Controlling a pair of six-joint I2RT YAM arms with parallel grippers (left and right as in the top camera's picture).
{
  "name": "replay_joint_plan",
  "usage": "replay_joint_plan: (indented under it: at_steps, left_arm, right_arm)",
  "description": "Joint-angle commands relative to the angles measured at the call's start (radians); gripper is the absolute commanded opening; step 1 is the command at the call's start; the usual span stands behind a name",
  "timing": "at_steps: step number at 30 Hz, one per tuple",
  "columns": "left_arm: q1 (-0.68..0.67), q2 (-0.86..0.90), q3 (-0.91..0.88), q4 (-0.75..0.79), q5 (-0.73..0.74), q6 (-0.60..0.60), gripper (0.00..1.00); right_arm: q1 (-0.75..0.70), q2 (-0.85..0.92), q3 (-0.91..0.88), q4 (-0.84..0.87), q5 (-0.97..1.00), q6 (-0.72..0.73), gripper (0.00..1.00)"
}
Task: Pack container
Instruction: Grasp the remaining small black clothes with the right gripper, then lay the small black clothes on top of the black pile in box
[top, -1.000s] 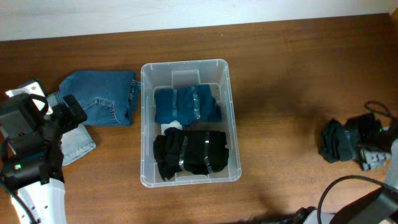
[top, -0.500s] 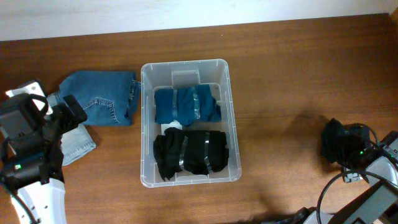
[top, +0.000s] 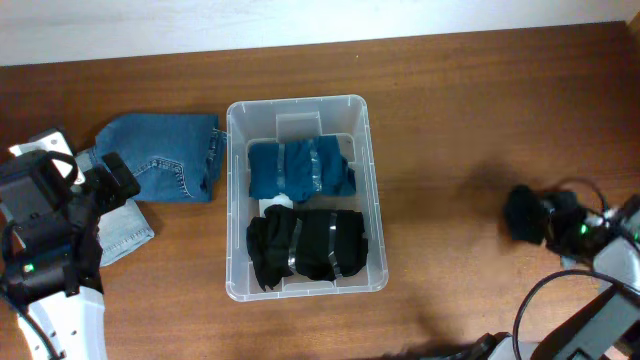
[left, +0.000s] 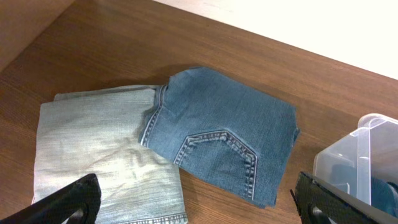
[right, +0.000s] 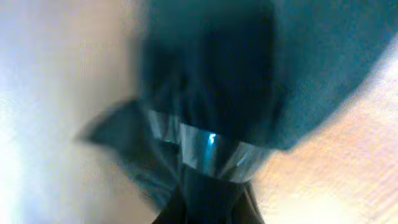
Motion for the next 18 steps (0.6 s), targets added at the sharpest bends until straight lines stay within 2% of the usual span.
replay_joint_plan:
  at_steps: [1, 3, 5, 8, 13, 18]
  left_arm:
    - [0.005, -0.002, 0.019, -0.001, 0.011, -0.013, 0.99]
    - [0.005, -0.002, 0.019, -0.001, 0.011, -0.013, 0.99]
    - [0.005, -0.002, 0.019, -0.001, 0.011, -0.013, 0.99]
    - [0.005, -0.002, 0.019, -0.001, 0.011, -0.013, 0.99]
    - [0.005, -0.002, 0.019, -0.005, 0.011, -0.013, 0.99]
    - [0.005, -0.002, 0.019, -0.005, 0.011, -0.013, 0.99]
  right_arm:
    - [0.149, -0.060, 0.234, -0.125, -0.058, -0.194, 0.04]
    - [0.234, -0.068, 0.345, -0.201, -0.059, -0.264, 0.04]
    - [0.399, -0.069, 0.533, -0.338, -0.058, -0.381, 0.04]
    - [0.670, -0.069, 0.698, -0.460, -0.038, -0.519, 0.04]
    - [1.089, -0.052, 0.711, -0.500, 0.021, -0.552, 0.04]
    - [1.347, -0.007, 0.711, -0.581, 0.077, -0.552, 0.04]
